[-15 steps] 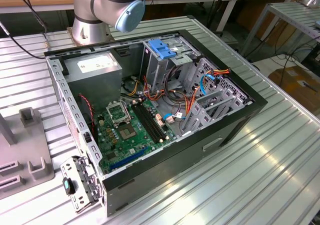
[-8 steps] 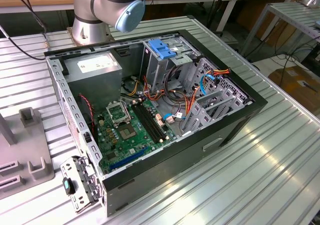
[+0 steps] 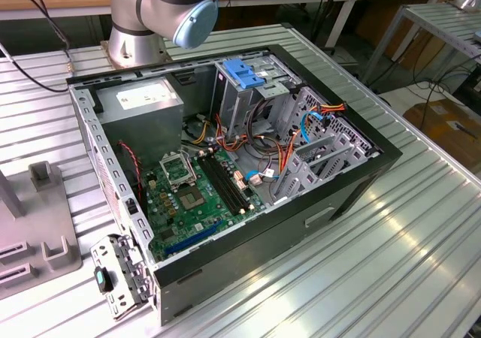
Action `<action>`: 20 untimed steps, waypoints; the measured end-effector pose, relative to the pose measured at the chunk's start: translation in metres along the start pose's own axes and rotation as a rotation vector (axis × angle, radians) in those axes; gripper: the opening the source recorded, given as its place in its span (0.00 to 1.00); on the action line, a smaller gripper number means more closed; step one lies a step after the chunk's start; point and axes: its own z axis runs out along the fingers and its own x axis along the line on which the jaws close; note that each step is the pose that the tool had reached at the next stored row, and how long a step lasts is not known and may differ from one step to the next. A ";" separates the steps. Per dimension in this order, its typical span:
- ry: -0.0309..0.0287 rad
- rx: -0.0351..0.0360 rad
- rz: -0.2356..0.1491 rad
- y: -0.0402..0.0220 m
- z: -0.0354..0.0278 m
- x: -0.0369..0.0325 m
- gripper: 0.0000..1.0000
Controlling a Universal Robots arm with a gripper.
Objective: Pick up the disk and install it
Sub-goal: 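Pick up the disk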
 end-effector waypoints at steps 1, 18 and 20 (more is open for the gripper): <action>0.0002 0.0000 -0.004 0.0000 0.0012 0.0000 0.60; 0.0146 0.0000 -0.017 0.0007 0.0180 -0.0145 0.60; 0.0146 -0.0001 -0.017 0.0008 0.0180 -0.0123 0.60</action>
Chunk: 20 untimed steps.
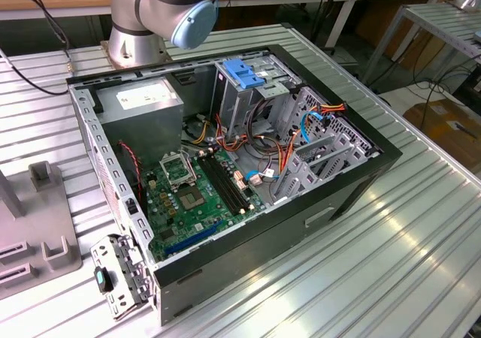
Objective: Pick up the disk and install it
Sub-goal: 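Pick up the disk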
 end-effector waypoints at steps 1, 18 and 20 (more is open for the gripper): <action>0.0000 0.0001 0.000 0.0001 0.0000 0.0008 0.60; -0.0002 0.0003 0.000 0.0008 0.0009 0.0036 0.60; -0.0001 0.0001 0.000 0.0008 0.0006 0.0036 0.60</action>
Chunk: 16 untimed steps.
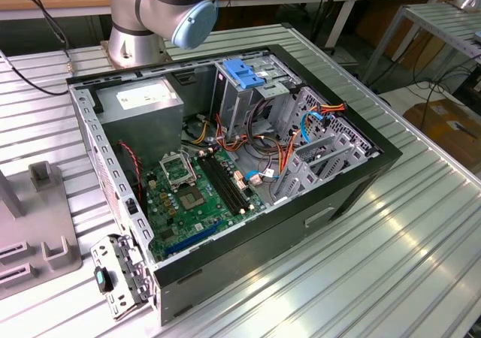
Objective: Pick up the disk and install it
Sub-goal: 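Pick up the disk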
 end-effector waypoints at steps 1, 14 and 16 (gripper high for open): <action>0.0000 0.0000 0.000 0.0000 -0.0001 0.0000 0.60; 0.0001 -0.0001 0.000 0.0000 -0.0007 0.0000 0.36; 0.0001 0.0000 0.000 0.0000 -0.0008 0.0000 0.35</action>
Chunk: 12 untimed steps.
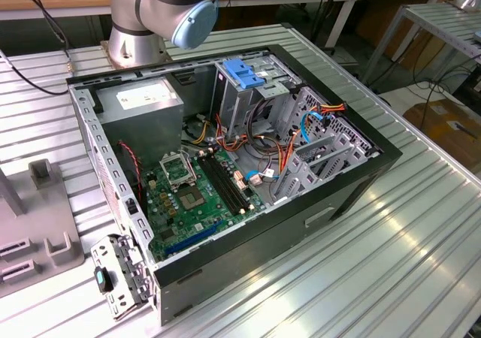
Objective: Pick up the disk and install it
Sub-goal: 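Pick up the disk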
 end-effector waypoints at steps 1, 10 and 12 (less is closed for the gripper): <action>0.0000 0.0000 0.000 0.0000 0.0000 0.0000 0.35; 0.0000 0.0000 0.000 0.0000 -0.0018 0.0000 0.35; 0.0001 -0.0003 0.000 0.0000 -0.0027 0.0000 0.35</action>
